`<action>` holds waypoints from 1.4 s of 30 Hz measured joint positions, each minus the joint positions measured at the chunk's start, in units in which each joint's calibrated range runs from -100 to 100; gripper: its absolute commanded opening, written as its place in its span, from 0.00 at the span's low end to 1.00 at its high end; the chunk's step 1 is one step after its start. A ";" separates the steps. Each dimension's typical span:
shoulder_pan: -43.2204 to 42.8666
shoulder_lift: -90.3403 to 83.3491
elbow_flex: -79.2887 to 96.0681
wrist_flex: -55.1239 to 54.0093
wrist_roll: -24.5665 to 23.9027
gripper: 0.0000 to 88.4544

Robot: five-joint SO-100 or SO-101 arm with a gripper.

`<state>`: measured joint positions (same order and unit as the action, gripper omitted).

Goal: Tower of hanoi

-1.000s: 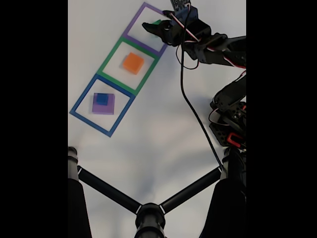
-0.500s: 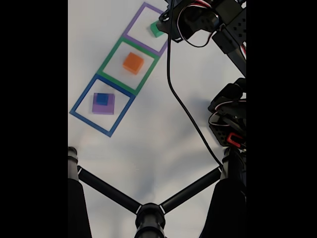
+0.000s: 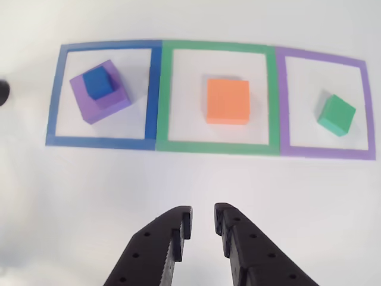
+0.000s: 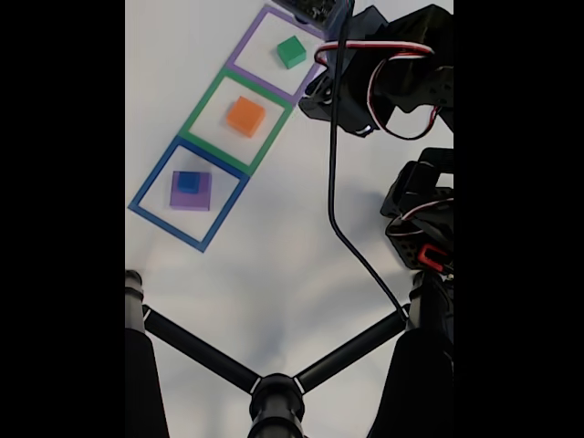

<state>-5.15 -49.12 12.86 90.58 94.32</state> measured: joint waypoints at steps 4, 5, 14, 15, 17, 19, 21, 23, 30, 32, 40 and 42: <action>-4.28 -2.52 4.82 -1.82 -0.39 0.01; -5.64 -3.19 6.37 -2.85 0.00 0.04; -9.52 -7.30 32.52 -27.70 5.68 0.27; -9.43 -7.39 36.30 -31.82 5.09 0.28; -9.33 -7.39 43.44 -40.92 4.70 0.28; -9.33 -6.72 50.49 -51.05 4.70 0.29; -9.33 -4.37 56.52 -61.34 4.70 0.30; -9.33 -1.09 61.51 -71.86 4.70 0.30; -9.72 10.24 70.71 -99.33 4.70 0.32; -10.69 14.11 70.80 -104.95 4.70 0.32; -13.61 29.72 70.80 -123.86 4.70 0.32; -13.70 35.10 69.42 -128.14 4.70 0.31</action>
<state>-18.85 -14.02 82.28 -37.55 99.02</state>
